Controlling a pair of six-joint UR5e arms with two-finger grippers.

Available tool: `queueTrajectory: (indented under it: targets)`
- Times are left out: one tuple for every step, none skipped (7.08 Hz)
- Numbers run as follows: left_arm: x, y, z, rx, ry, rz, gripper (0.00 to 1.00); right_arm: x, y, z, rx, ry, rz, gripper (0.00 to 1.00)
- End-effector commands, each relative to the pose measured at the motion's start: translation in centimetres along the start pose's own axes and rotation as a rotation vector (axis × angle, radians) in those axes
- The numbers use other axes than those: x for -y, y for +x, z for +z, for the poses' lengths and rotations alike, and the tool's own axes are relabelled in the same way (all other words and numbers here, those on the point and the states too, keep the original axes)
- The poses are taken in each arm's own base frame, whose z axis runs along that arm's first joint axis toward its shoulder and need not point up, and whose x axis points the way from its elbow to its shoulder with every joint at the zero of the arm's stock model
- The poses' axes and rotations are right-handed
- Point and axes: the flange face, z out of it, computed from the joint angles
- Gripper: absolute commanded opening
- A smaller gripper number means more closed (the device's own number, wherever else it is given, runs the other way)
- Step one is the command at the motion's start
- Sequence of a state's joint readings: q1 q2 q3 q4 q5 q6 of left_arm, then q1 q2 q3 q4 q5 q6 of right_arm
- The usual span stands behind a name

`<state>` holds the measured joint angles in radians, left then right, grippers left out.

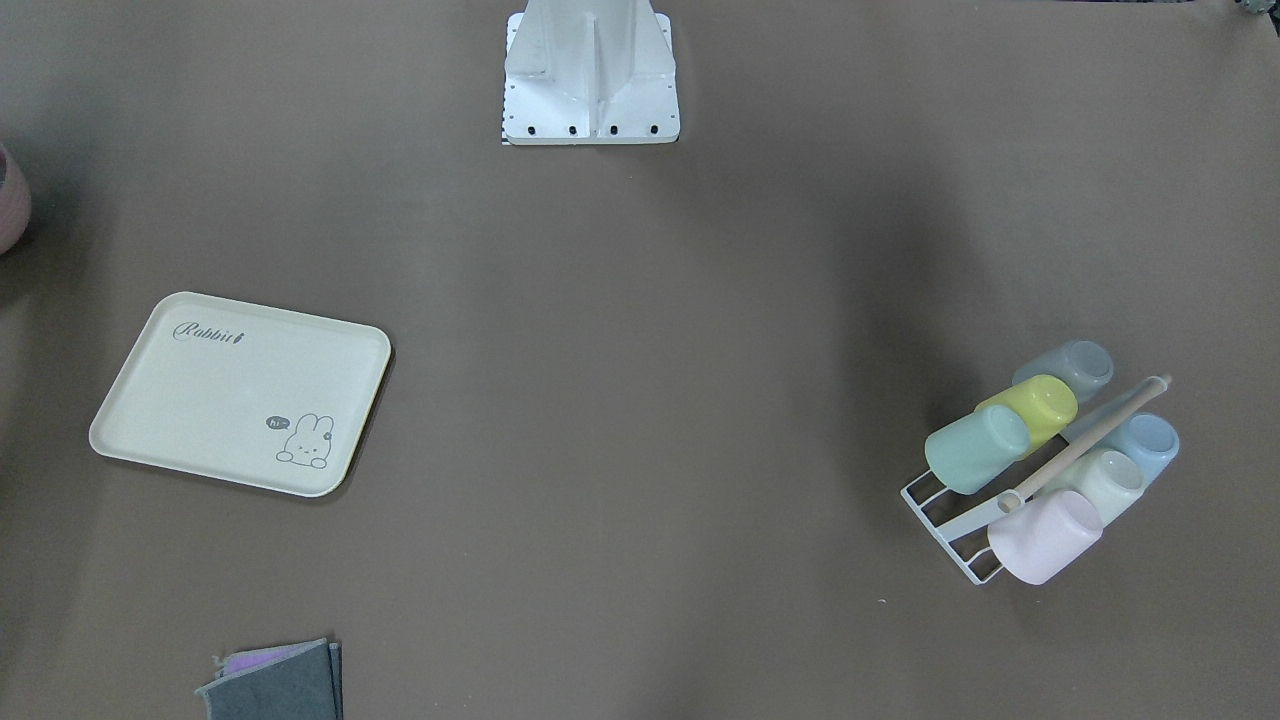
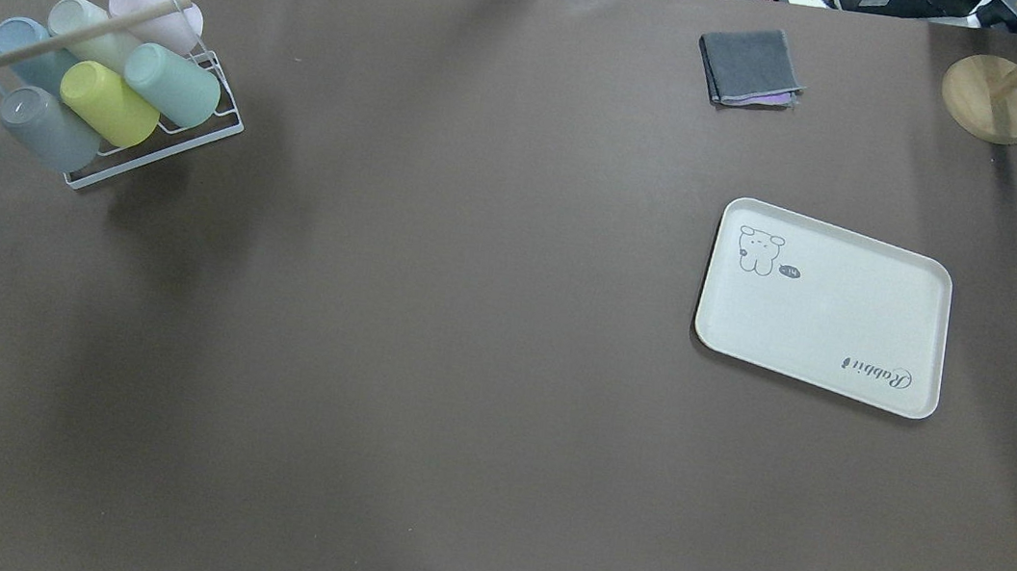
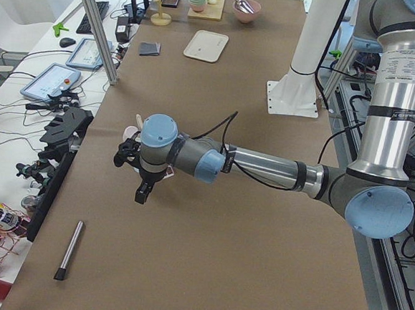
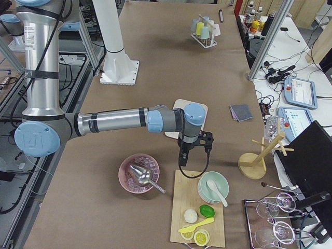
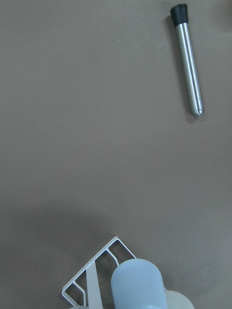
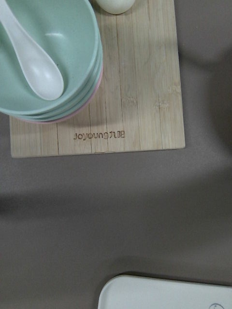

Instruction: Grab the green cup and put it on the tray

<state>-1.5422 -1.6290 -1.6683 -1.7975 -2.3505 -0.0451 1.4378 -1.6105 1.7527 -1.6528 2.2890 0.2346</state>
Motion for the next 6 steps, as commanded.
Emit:
queueTrajectory:
  targets:
    - [1.2, 2.6, -0.7, -0.006, 0.026, 0.058, 0.99, 0.3, -0.1, 0.3, -0.048, 0.009, -0.009, 1.0]
    - [1.7, 3.9, -1.4, -0.009, 0.041, 0.088, 0.99, 0.4, -0.1, 0.4, -0.058, 0.018, -0.013, 1.0]
    - [2.7, 7.2, -2.2, 0.012, 0.068, 0.155, 0.99, 0.4, -1.7, 1.3, -0.055, 0.0, -0.044, 1.0]
    - [3.5, 11.4, -0.6, 0.082, 0.067, 0.247, 0.99, 0.9, -3.4, 1.8, -0.048, -0.009, -0.047, 1.0]
    - [4.0, 13.3, -1.3, 0.122, 0.097, 0.288, 0.99, 1.8, -6.4, 2.0, -0.041, -0.008, 0.022, 1.0]
    - [4.5, 16.5, -2.4, 0.141, 0.136, 0.387, 0.99, 2.4, -8.3, 2.1, -0.024, -0.001, 0.061, 1.0]
